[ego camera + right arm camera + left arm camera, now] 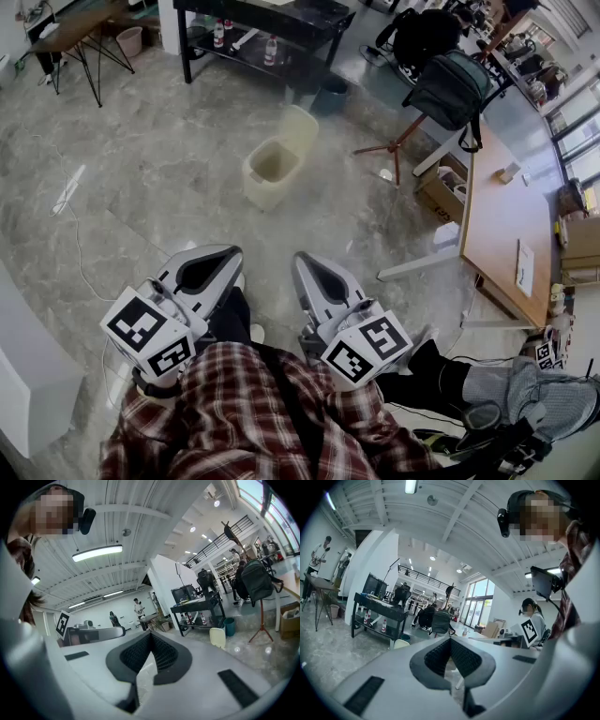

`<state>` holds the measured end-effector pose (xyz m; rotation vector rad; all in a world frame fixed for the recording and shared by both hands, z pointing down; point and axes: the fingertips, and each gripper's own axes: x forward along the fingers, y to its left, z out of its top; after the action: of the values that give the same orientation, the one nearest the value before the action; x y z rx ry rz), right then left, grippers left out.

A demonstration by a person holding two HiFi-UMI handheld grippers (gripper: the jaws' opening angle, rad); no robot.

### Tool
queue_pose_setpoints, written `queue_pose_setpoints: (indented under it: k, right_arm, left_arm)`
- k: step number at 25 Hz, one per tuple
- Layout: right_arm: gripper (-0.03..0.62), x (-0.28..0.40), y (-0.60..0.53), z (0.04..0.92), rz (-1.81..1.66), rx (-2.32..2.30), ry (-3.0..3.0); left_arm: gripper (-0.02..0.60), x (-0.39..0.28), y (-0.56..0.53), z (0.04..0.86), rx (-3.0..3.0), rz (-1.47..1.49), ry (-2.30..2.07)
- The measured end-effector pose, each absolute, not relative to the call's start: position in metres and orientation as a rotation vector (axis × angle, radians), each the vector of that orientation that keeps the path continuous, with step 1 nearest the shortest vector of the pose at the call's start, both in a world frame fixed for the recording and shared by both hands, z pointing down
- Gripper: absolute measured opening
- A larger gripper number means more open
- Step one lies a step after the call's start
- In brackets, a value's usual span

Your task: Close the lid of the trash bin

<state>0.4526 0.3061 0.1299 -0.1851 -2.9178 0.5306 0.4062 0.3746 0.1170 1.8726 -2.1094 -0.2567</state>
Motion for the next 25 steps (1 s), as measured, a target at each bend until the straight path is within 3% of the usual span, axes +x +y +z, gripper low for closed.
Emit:
queue_pose_setpoints:
  k: [8,18,25]
  right_arm:
    - [0.012,0.379,0.281,0.138,0.533,-0.167,-2.901]
    - [0.012,0.242,0.261,0.134,0.512,-0.087,-2.937]
    - [0.012,0.189,0.241,0.142,0.535,0.01,-2.921]
  left_arm:
    - [0.009,0.332,0.353,0.127,1.865,-0.266,-2.093]
    - [0.009,0.186,0.336,0.122,1.928,-0.227,-2.08]
    - [0.009,0.125,0.316,0.126,1.963,-0.221,-2.024]
